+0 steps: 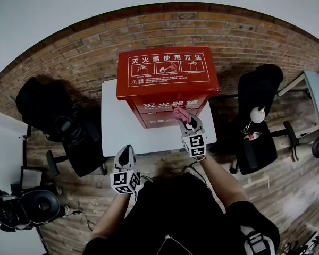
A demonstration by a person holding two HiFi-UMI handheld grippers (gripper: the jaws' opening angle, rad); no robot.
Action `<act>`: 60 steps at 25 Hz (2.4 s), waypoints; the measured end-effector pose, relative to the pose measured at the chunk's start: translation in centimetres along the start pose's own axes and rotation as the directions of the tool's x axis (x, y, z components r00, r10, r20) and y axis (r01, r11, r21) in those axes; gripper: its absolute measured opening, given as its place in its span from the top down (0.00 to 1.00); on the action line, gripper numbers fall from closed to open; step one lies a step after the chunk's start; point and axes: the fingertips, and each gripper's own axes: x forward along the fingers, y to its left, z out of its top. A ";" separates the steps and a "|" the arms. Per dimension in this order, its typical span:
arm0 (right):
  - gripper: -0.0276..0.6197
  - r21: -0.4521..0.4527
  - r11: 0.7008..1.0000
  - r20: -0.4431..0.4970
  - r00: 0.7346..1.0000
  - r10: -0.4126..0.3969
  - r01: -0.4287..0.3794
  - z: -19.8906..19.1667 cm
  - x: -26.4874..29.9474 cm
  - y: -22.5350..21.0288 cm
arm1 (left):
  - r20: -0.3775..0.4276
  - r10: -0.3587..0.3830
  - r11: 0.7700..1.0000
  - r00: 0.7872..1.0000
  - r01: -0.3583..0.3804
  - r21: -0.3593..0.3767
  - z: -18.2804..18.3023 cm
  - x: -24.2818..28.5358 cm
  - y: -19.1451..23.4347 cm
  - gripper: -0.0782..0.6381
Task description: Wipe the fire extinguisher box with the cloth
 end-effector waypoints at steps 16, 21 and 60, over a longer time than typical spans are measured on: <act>0.78 -0.001 0.999 0.000 0.999 -0.035 0.035 -0.2 -1.2 -2.2 | -0.010 -0.017 1.000 1.000 0.017 0.006 -0.2 0.1 -1.4 0.87; 0.78 -0.001 0.999 -0.002 0.999 -0.043 0.043 -0.3 -1.6 -3.1 | -0.010 -0.020 1.000 1.000 0.020 0.005 -0.2 0.2 -2.0 0.87; 0.78 0.018 0.981 -0.025 0.981 -0.193 0.193 -2.6 -5.2 -11.0 | -0.024 -0.049 0.999 0.999 0.049 0.009 -1.0 2.0 -4.7 0.87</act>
